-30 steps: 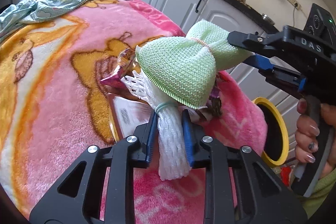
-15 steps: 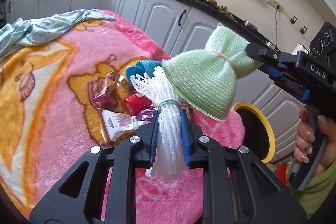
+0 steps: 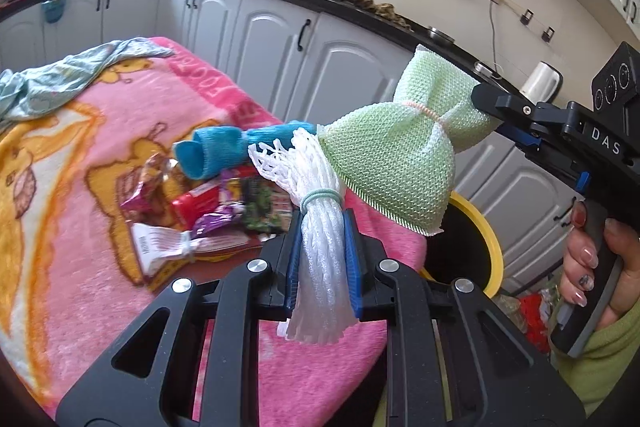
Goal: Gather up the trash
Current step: 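Grasp the white net with the left tool while the right tool grasps the green scrubber, then carry the net and scrubber over the yellow bin and open both tools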
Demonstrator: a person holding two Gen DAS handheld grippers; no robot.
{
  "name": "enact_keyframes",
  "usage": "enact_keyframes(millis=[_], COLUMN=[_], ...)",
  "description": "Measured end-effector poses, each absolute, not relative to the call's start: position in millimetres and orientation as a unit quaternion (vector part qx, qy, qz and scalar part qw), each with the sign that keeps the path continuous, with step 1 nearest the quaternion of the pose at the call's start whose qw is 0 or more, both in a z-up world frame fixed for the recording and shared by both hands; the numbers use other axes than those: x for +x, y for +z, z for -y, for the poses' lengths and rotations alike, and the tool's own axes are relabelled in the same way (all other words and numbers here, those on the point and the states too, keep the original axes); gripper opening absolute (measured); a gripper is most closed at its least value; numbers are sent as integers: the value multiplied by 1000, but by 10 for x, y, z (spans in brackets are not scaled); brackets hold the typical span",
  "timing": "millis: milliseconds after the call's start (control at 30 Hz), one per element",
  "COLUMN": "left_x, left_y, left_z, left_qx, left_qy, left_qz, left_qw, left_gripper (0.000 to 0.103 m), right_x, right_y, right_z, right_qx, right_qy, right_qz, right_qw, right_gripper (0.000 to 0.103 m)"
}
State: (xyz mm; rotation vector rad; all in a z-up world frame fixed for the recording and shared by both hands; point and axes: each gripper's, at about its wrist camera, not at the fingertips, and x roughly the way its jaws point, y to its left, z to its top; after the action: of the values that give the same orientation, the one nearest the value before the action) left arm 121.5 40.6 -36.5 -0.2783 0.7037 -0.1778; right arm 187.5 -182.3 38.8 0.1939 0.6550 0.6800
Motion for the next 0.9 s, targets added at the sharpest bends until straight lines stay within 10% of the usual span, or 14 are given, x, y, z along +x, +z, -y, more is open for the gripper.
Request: enact_keyframes(millis=[900], left_x=[1753], left_y=[-242], left_z=[997], left_qx=[-59], left_qy=[-198], left_qz=[-341], left_qw=[917], left_gripper=[14], right_x=[1694], right_y=[536], right_z=[3314], right_qx=[138], right_qy=[212], right_qz=[-267], right_qw=[930], right_gripper=[29])
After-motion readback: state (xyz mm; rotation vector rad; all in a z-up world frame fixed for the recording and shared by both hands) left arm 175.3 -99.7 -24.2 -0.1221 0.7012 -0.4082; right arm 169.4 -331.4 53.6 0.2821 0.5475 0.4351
